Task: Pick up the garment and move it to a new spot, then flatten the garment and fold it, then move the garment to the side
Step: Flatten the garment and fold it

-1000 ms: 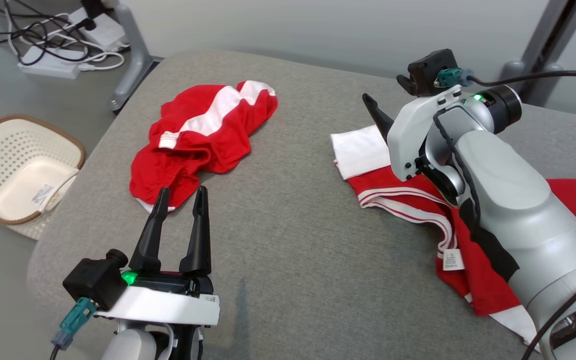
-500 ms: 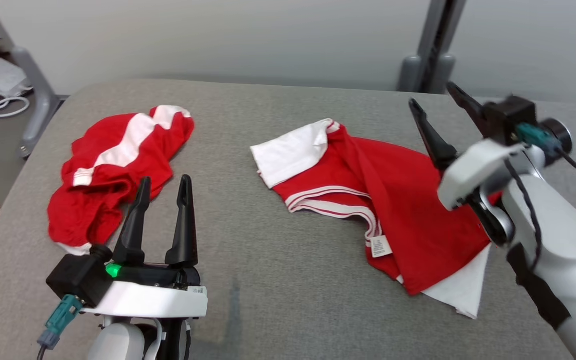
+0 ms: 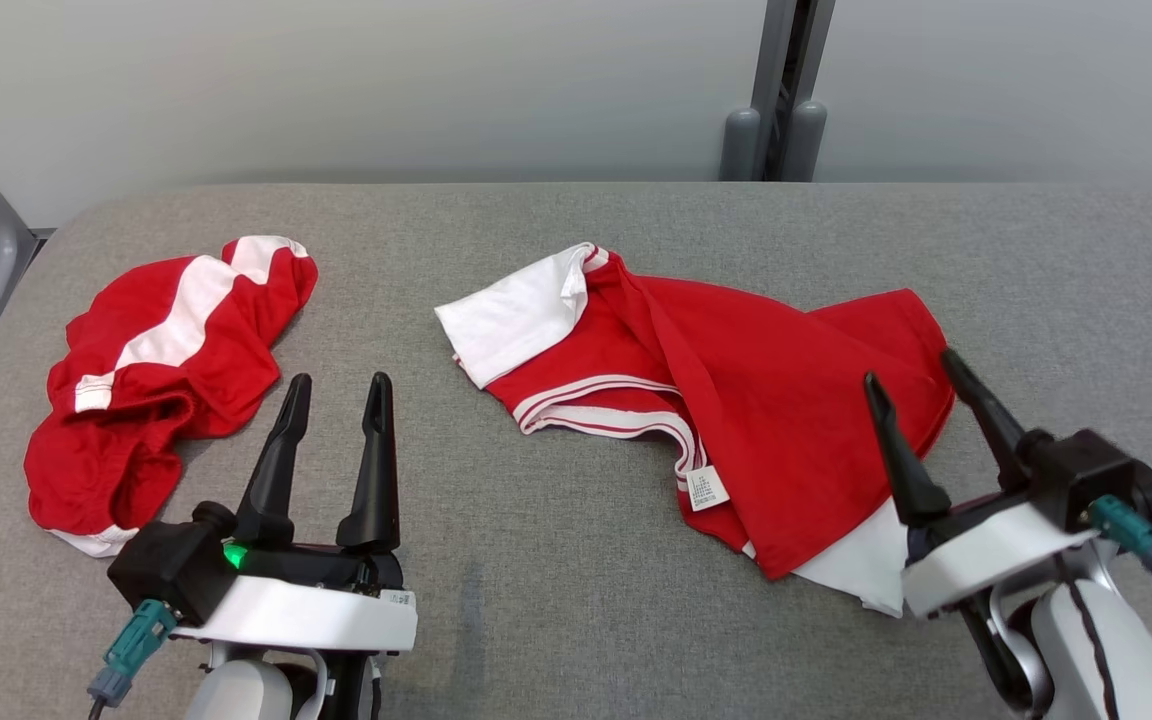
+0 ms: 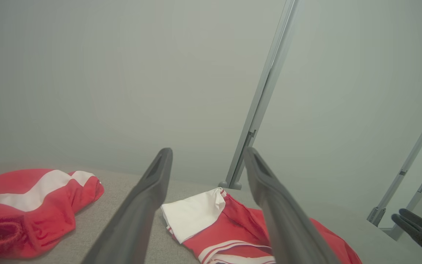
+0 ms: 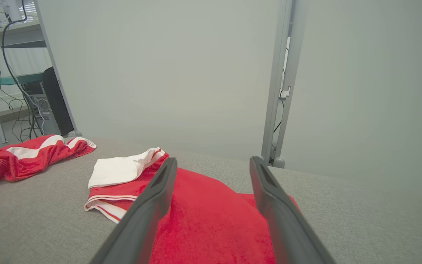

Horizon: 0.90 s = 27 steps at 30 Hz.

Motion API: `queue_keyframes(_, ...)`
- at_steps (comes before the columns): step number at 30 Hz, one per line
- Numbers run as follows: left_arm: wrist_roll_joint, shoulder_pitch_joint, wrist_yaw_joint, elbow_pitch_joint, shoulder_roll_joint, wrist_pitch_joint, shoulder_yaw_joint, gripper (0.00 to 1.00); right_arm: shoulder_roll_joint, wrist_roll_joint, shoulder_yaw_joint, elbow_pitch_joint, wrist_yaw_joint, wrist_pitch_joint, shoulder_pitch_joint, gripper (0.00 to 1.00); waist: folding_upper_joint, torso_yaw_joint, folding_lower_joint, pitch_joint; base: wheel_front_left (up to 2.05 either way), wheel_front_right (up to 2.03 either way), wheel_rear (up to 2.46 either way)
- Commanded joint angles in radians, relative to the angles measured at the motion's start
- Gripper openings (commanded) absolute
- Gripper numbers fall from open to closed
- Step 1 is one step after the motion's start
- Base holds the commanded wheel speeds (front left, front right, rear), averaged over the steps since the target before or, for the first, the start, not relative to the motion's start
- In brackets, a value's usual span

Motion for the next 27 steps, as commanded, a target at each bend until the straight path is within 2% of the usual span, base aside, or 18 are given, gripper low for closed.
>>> queue_keyframes(1,0.008,0.004,-0.005,0.003,0.004,0.000,0.002,1.00,-0.001,-0.042,-0.002,-0.016,0.000,-0.005,0.027,1.00,-0.0001,0.000,0.0000,-0.001,0.00,0.00,0.00)
queue_keyframes(5,0.009,0.006,-0.009,0.006,0.004,0.000,0.004,1.00,0.035,-0.073,-0.024,-0.039,0.000,-0.005,0.083,1.00,-0.0001,0.004,0.0000,-0.003,0.00,0.00,0.00)
queue_keyframes(8,0.010,0.007,-0.010,0.009,0.004,0.000,-0.001,1.00,0.049,-0.086,0.002,-0.031,0.000,-0.005,0.112,1.00,-0.0001,0.013,0.0000,0.002,0.00,0.00,0.00)
queue_keyframes(17,0.010,0.007,-0.010,0.016,0.004,0.000,-0.013,1.00,0.085,-0.140,0.074,0.111,0.000,0.024,0.153,1.00,-0.0001,0.049,0.0000,0.005,0.00,0.00,0.00)
queue_keyframes(27,0.004,0.011,-0.010,0.013,0.004,0.000,-0.013,1.00,0.102,-0.166,0.034,0.215,0.000,0.057,0.129,1.00,-0.0001,0.075,0.0000,0.015,0.00,0.00,0.00)
